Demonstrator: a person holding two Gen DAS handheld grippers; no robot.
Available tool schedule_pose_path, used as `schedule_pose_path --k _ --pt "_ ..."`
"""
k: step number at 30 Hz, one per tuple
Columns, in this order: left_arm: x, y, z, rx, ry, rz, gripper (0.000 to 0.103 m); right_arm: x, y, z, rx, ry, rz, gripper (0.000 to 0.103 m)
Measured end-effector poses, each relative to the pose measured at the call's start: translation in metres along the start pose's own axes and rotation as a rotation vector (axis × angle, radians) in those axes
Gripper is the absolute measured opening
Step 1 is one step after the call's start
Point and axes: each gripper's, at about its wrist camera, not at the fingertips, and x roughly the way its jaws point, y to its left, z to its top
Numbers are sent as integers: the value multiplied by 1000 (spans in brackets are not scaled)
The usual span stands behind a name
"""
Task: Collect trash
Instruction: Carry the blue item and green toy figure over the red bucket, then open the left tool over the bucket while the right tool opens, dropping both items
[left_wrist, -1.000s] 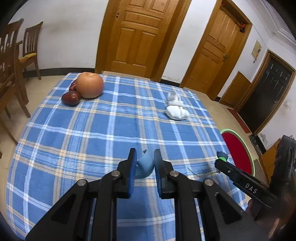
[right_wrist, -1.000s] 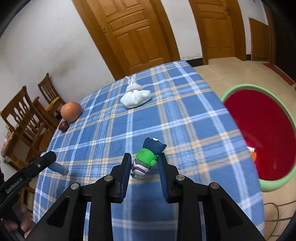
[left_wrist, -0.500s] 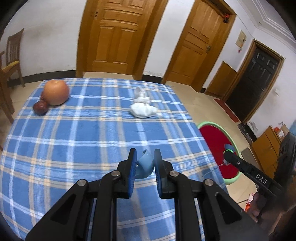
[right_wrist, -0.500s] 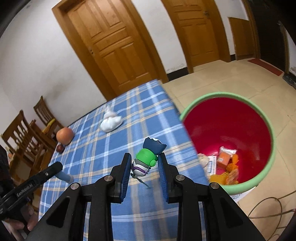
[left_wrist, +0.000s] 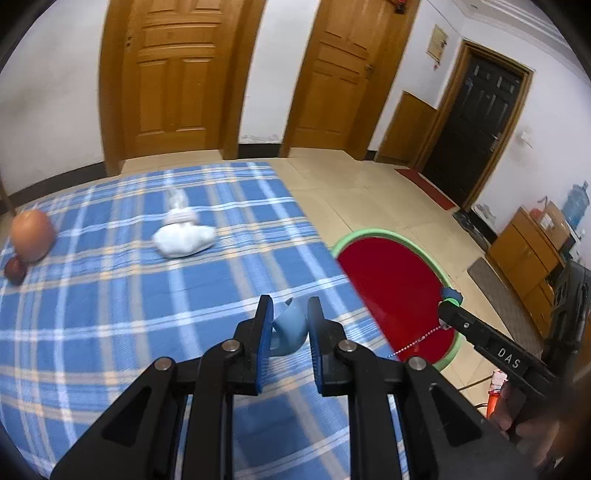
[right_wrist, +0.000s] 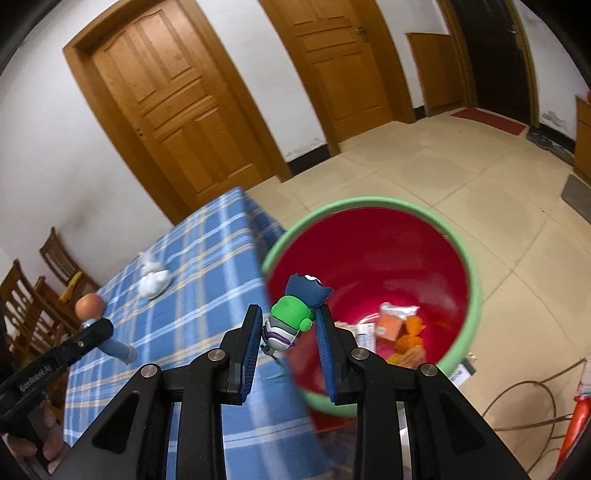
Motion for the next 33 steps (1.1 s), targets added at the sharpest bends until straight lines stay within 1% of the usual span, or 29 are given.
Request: schedule_pose_path --k 4,11,16,19,21,23,25,33 --pt "18 -23 8 39 18 -31 18 0 -22 4 27 -18 -28 29" --pt "50 -60 18 104 56 -90 18 9 -50 8 66 -8 -36 30" --pt "68 -79 18 135 79 -122 18 15 -65 9 88 -1 -38 32" --pt "77 -84 18 130 92 -137 18 15 -71 9 101 -1 -35 32" --pt "81 -86 18 130 99 -153 23 15 -75 10 112 -4 -26 38" --pt "81 -89 17 137 93 -152 39 14 -78 10 121 -8 -22 40" --pt "82 -90 17 141 87 -152 45 14 -79 10 122 -9 -23 40" --pt "80 -85 18 129 85 -141 45 17 -81 8 132 2 -22 40"
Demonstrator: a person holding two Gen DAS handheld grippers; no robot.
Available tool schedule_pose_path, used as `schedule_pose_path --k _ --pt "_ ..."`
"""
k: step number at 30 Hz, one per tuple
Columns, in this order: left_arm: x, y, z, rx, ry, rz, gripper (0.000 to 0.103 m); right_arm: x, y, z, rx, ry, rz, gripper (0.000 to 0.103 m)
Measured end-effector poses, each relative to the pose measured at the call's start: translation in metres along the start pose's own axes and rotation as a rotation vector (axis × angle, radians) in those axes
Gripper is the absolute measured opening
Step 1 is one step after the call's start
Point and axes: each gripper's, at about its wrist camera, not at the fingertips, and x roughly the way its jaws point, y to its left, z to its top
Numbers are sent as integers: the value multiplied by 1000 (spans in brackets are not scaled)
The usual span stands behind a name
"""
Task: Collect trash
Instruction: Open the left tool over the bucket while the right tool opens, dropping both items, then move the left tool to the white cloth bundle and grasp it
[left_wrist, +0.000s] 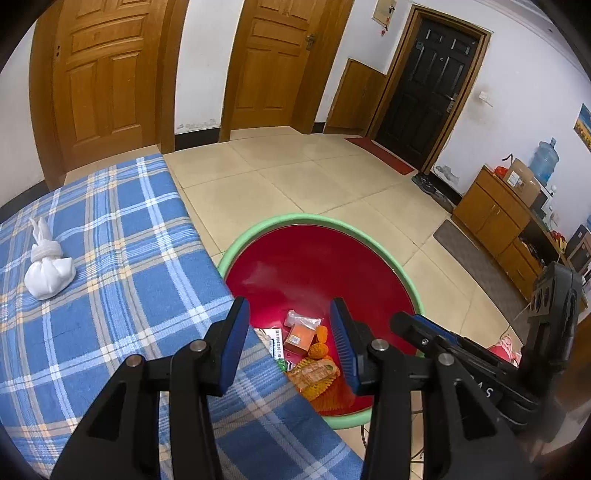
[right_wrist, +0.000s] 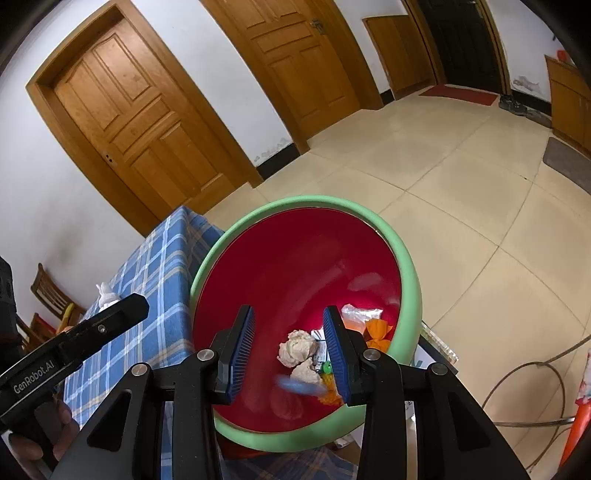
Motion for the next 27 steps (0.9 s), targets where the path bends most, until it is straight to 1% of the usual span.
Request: schedule_pose_path --k 3,7,10,12,13,17,24,27 --pt "-3 6 0 -11 -9 12 45 -1 1 0 -2 1 -3 40" --pt "-8 21 1 -29 -20 51 47 -1 4 -1 -5 2 -8 40" --pt "-13 38 3 -45 -30 100 47 -1 6 -2 -10 8 -7 41" --pt "-17 52 5 -62 -40 134 48 0 8 -3 -13 10 -9 44" --pt "-18 58 7 -69 -45 150 49 -1 9 -4 -13 10 -8 47" --pt "-23 87 12 -105 -61 225 53 0 11 -5 -15 14 -13 51" --pt "-22 131 14 -163 -65 314 56 7 15 -7 -15 29 -36 55" --pt "-17 149 12 -179 -49 357 62 10 18 -7 -17 37 -44 56"
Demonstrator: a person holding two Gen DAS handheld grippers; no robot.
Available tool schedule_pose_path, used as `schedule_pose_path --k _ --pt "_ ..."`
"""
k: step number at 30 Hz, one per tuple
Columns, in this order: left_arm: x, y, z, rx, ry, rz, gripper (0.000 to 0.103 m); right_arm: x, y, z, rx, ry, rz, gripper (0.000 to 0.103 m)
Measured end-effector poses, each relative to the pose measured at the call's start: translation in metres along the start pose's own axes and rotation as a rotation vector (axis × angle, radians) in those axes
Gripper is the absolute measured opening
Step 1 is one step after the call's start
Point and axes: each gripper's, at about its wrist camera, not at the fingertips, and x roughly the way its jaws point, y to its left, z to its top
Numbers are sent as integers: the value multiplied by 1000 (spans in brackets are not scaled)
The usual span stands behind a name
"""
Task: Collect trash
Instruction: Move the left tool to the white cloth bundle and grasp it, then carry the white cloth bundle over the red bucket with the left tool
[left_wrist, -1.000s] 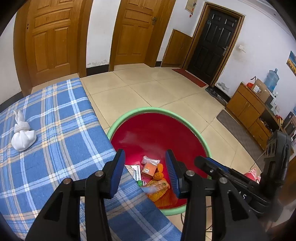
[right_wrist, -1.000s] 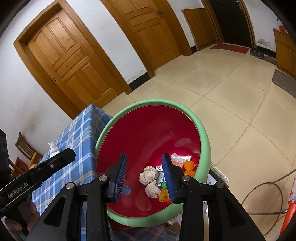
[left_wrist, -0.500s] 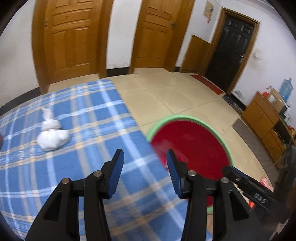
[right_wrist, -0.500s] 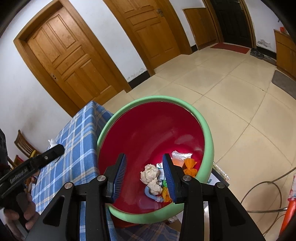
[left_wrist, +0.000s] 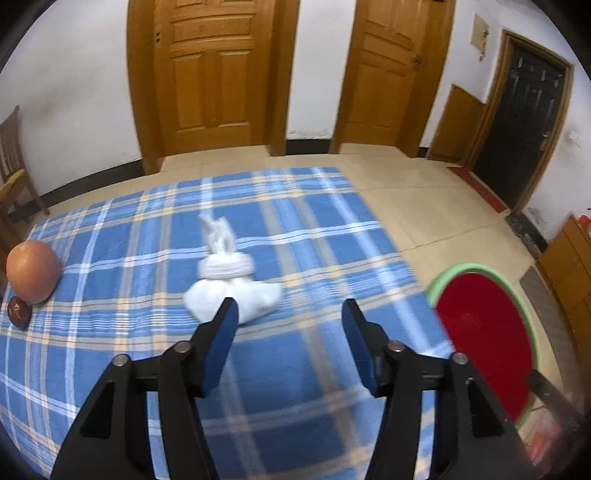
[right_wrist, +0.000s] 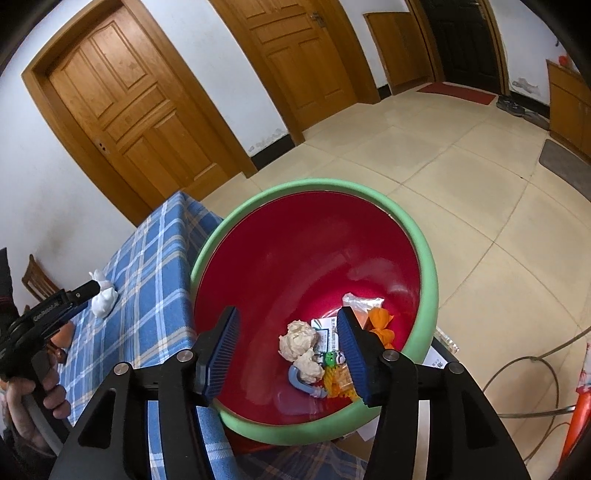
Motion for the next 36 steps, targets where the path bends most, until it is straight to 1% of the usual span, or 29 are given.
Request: schedule_pose_path --k 4,8,11,12,13,14,15,16,17,22,26,29,36 --pt "14 17 0 -20 20 32 62 0 8 -1 -10 3 -8 66" --pt "27 28 1 -38 34 42 62 0 14 -2 -29 7 -22 69" --pt "33 33 1 -35 28 55 61 3 18 -3 -38 19 -27 69" --pt "35 35 1 -30 27 57 58 3 18 -4 -40 21 -29 69" --pt "37 36 0 -26 26 62 47 4 19 -5 -43 26 -33 69" --pt "38 36 0 -22 23 67 41 5 20 -5 -43 29 -35 69" --pt "38 37 0 -19 18 70 38 6 19 -6 -43 33 -37 69" --pt "37 39 0 -24 16 66 31 7 19 -6 -41 36 -38 69" --pt "36 42 0 -32 15 60 26 8 19 -7 -39 39 -40 69" --pt "29 46 0 -56 17 30 22 6 19 -9 -43 42 -41 69" --pt "15 33 -4 -37 5 -5 22 1 20 -10 -50 34 -42 69" --pt "2 16 -7 -9 -8 -38 22 -3 21 -10 -54 23 -48 69" --pt "-23 -41 -17 94 -10 -148 22 -12 19 -12 -63 7 -61 69"
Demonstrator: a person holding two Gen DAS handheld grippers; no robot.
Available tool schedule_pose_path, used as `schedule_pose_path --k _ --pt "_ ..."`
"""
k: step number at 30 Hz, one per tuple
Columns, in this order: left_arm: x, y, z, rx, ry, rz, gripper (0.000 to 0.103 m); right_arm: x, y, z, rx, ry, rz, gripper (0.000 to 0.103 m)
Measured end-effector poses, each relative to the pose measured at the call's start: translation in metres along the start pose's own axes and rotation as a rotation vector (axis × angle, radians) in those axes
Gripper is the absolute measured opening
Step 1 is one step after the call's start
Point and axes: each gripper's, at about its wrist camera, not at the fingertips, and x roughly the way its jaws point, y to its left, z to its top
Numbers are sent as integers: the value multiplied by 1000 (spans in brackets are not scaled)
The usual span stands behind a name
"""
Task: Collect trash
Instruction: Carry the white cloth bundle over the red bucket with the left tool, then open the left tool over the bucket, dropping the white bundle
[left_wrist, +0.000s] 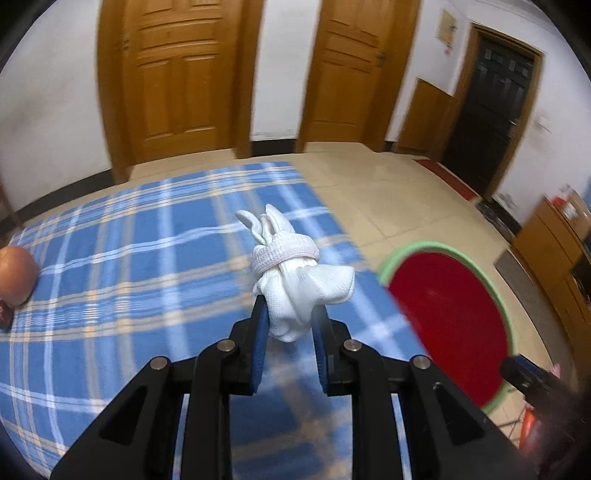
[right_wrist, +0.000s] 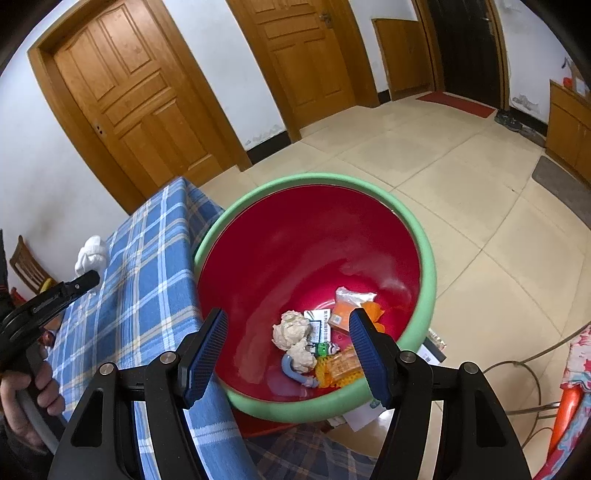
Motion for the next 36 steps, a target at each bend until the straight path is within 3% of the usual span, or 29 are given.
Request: schedule_pose_path --k 11,22,24,26,32,36 --pt "6 -81 -9 119 50 -127 22 -10 -15 -4 8 -16 -33 70" --pt "25 -117 -24 190 109 -155 22 -13 -33 -5 48 -22 -52 70" --pt "23 -120 -24 201 100 -150 30 -13 -34 -5 49 -22 -52 70" --pt "20 -121 -24 203 92 -150 44 -14 -33 -6 50 -22 -50 71" --pt "6 -116 -24 177 71 -132 58 -18 -33 -7 48 -30 -49 76" --pt "-7 -103 -28 139 70 -102 62 -23 -27 -9 37 -39 -45 78"
